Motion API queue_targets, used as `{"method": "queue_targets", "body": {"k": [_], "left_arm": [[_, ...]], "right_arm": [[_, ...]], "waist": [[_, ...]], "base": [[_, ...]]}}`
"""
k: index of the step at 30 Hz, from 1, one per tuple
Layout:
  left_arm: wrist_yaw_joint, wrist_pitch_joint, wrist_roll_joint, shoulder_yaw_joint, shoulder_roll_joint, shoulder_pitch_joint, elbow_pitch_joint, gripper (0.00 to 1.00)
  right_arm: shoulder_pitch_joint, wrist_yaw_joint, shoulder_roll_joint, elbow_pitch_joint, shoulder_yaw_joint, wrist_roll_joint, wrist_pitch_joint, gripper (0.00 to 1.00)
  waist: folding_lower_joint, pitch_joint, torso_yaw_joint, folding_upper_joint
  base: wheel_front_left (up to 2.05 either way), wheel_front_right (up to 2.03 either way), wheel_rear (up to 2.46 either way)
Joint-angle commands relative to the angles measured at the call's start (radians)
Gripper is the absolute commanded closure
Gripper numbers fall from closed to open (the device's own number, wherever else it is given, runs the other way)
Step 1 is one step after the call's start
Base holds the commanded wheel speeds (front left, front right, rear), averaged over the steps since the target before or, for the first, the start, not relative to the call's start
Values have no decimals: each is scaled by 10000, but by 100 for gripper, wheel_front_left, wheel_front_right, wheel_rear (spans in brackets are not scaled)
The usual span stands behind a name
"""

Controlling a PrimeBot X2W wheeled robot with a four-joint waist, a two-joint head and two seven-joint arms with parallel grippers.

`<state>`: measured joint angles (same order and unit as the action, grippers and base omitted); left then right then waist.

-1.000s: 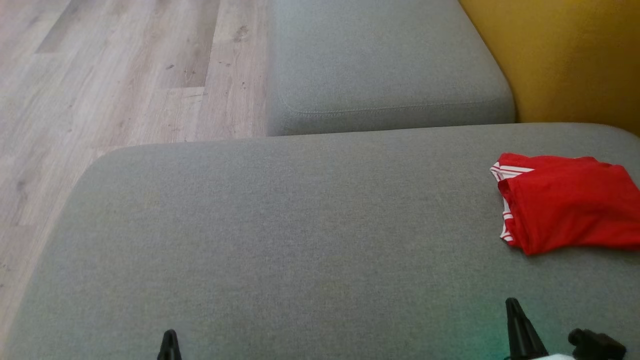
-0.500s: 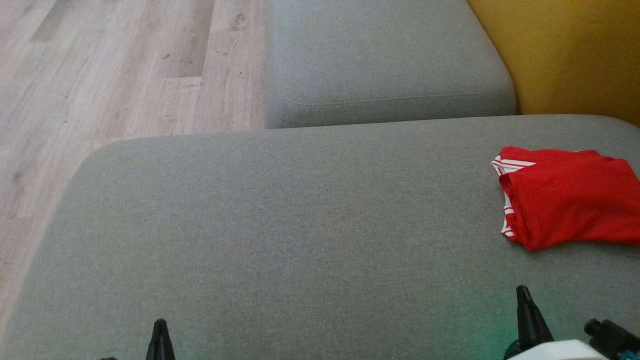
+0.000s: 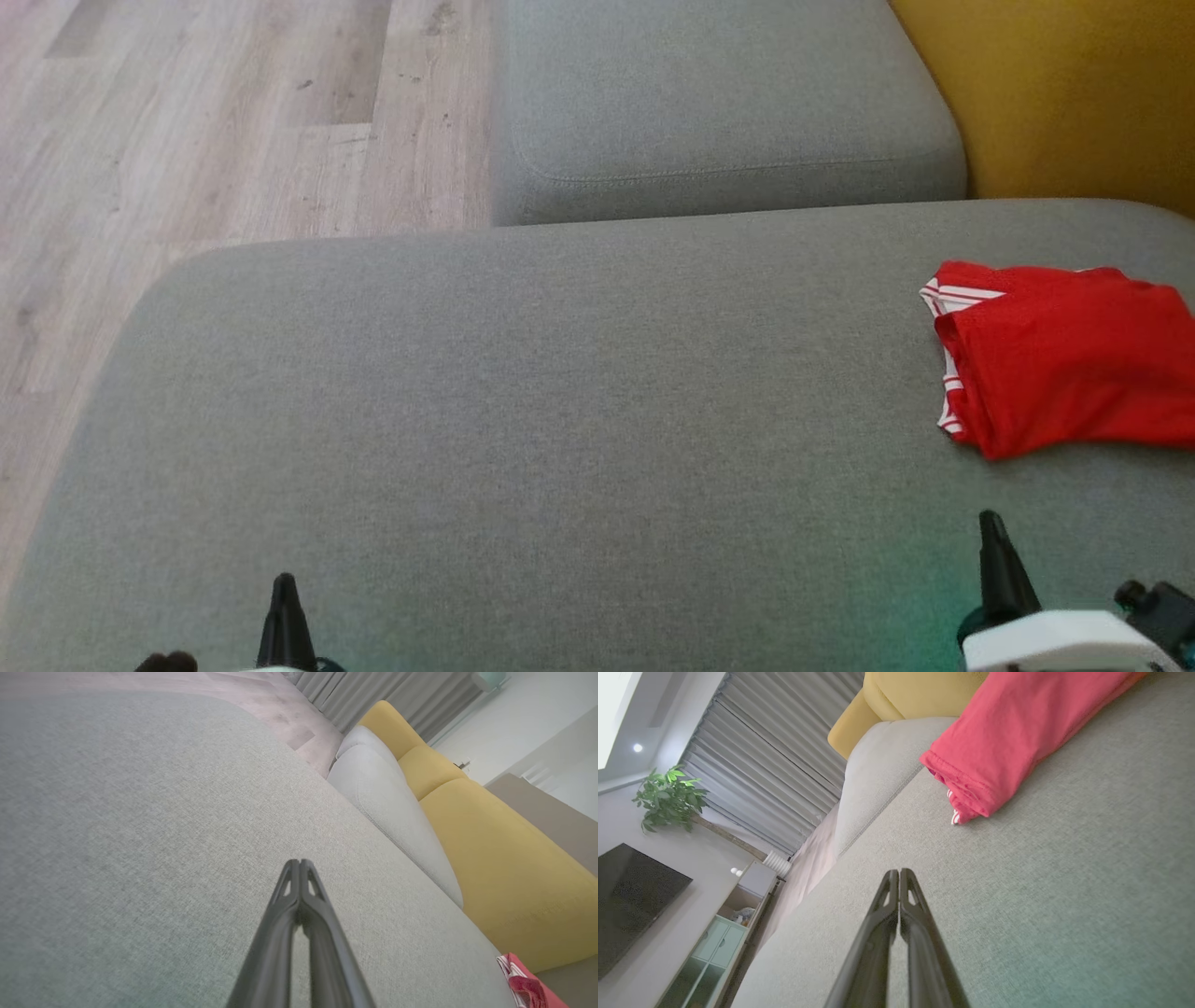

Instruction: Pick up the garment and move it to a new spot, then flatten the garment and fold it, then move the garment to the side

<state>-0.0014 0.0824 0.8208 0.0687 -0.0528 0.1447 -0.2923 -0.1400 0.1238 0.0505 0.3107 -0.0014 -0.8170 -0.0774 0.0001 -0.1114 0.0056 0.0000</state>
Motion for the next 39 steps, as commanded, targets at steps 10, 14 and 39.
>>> {"method": "queue_targets", "body": {"k": [10,14,39], "left_arm": [[-269,-337,1395,-485,5,-902,354,100],[-343,-455,1867,-583,7,-1021,362,100],[-809,-1192,4817,-1193,16,-1761,414,100]], "right_arm": [[944,39,52,-429,-145,-1428,333,100],[1056,41,48,-445,-217,-1900,448,100],[1755,55,23,-550,-666,-4850,1166,100]], "waist": [[-1,189,-9,0],[-1,259,-13,0],[-1,694,-34,0]], "base": [[0,0,0],[0,0,0],[0,0,0]]}}
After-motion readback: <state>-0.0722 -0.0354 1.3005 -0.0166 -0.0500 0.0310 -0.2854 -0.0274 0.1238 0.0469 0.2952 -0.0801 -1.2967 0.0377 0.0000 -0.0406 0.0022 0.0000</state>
